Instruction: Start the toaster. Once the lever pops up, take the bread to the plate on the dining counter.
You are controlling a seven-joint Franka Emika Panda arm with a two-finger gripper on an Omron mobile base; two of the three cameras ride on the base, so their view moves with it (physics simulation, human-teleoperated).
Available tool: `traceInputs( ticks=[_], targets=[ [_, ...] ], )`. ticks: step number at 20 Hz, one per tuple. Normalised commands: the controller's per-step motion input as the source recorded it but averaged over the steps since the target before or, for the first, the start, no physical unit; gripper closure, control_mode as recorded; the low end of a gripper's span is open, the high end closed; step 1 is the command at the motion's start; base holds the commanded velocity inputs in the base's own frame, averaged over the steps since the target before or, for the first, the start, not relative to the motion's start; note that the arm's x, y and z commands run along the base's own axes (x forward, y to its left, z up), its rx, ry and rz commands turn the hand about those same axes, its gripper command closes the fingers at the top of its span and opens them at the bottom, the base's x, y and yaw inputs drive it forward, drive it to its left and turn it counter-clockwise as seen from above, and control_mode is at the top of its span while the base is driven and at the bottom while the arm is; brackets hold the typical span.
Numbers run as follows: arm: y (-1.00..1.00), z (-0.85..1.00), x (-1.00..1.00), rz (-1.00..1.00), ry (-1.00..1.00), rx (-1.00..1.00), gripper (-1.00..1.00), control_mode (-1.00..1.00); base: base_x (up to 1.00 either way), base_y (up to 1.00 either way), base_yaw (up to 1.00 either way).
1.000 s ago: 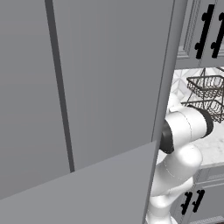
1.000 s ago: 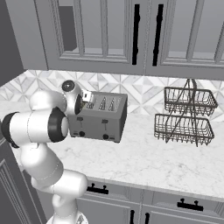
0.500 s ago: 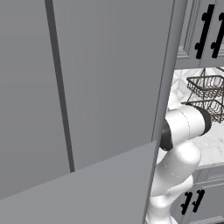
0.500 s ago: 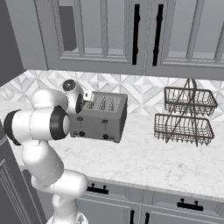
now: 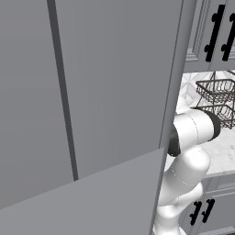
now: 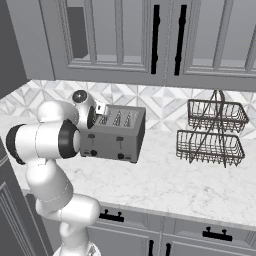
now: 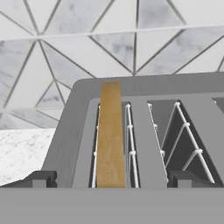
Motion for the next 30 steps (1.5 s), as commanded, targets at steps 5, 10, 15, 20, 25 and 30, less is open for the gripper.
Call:
traceInputs(
  ticks=[5, 10, 15, 20, 25, 30],
  targets=[
    [0.00, 0.00, 0.00, 0.00, 0.00, 0.00, 1.00, -1.00, 0.00, 0.00, 0.00],
    [0.00, 0.00, 0.00, 0.00, 0.00, 0.00, 1.00, -1.00, 0.00, 0.00, 0.00],
    [0.00, 0.00, 0.00, 0.00, 0.00, 0.00, 1.00, -1.00, 0.00, 0.00, 0.00],
    [0.00, 0.00, 0.00, 0.00, 0.00, 0.00, 1.00, -1.00, 0.00, 0.00, 0.00],
    [0.00, 0.00, 0.00, 0.00, 0.00, 0.00, 1.00, -1.00, 0.00, 0.00, 0.00],
    [0.00, 0.00, 0.00, 0.00, 0.00, 0.00, 1.00, -1.00, 0.00, 0.00, 0.00]
  ],
)
